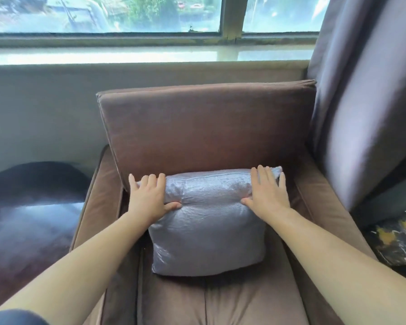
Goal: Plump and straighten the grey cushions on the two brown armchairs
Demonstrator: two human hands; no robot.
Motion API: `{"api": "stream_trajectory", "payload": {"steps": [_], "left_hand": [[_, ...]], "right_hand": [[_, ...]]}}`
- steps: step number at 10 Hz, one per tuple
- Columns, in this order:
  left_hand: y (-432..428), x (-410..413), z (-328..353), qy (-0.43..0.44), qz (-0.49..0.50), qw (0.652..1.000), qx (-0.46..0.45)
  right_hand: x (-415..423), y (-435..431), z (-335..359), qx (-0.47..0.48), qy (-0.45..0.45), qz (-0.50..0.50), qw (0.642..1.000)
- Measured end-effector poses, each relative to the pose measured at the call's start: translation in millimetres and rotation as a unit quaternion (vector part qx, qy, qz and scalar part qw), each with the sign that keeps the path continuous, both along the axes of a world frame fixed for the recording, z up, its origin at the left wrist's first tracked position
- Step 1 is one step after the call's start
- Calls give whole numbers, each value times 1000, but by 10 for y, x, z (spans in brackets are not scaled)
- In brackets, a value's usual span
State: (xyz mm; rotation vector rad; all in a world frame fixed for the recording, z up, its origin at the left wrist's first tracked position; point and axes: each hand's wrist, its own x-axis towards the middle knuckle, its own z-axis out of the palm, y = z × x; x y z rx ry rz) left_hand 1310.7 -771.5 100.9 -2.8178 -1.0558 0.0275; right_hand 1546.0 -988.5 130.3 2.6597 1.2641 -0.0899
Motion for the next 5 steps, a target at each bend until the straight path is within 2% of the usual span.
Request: {"api": "stream_trajectory", "payload": {"steps": [1, 2, 3, 5], "left_hand": [[-240, -32, 124, 30, 35, 999, -2], [-581, -205, 347, 36, 58, 997, -43], [-1124, -551, 670, 1, 60, 992, -114], [-1980, -1253, 1391, -61, 56, 972, -220]], "right_hand": [[-254, -364, 27, 1, 43, -2, 999], [-484, -776, 224, 1, 104, 13, 994], [-841, -1156, 540, 37, 137, 43, 989], [-1486, -1563, 1281, 52, 180, 66, 980]]}}
